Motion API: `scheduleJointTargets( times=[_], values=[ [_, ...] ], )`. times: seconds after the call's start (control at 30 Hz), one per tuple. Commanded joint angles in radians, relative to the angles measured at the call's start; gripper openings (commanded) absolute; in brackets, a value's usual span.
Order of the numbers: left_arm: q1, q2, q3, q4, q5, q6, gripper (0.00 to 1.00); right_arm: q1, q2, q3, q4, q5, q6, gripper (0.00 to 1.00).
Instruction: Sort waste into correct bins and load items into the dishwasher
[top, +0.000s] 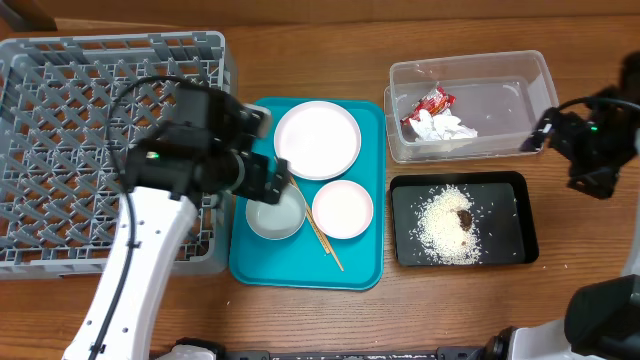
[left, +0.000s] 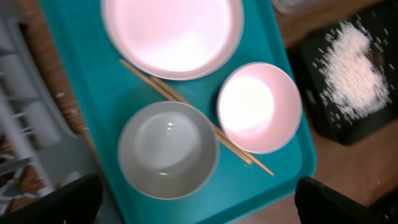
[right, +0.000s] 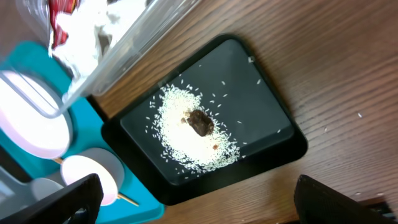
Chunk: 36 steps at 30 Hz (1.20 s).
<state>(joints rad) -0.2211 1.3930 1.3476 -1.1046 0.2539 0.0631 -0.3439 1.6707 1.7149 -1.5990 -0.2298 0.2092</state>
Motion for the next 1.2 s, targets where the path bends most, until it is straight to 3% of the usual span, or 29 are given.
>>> scheduleJointTargets(
  times=[0.0,0.3,0.63,0.77,1.07,1.17],
  values=[
    [-0.08,0.019,0.004,-0.024,-0.01,0.027,1.0,-0.038,-0.027,0.008,-0.008,-0.064,0.004,1.0],
    [-0.196,0.161,-0.09,-0.012,-0.111,0.004,0.95,-0.037,-0.027,0.008,-0.004,-0.063,0.003,1.0],
    [-0.295,0.416,-0.119,0.019,-0.264,-0.072,0.79,-0.037,-0.027,0.008,-0.004,-0.063,0.004,1.0],
    [-0.298,0.496,-0.119,0.033,-0.263,-0.072,0.61,-0.037,-0.027,0.008,-0.004,-0.063,0.004,1.0],
    [-0.298,0.527,-0.1,0.032,-0.265,-0.071,0.07,-0.037,-0.027,0.008,-0.005,-0.063,0.004,1.0],
    [-0.296,0.518,-0.06,0.012,-0.265,-0.073,0.04,-0.037,-0.027,0.008,-0.005,-0.063,0.004,1.0]
  ],
)
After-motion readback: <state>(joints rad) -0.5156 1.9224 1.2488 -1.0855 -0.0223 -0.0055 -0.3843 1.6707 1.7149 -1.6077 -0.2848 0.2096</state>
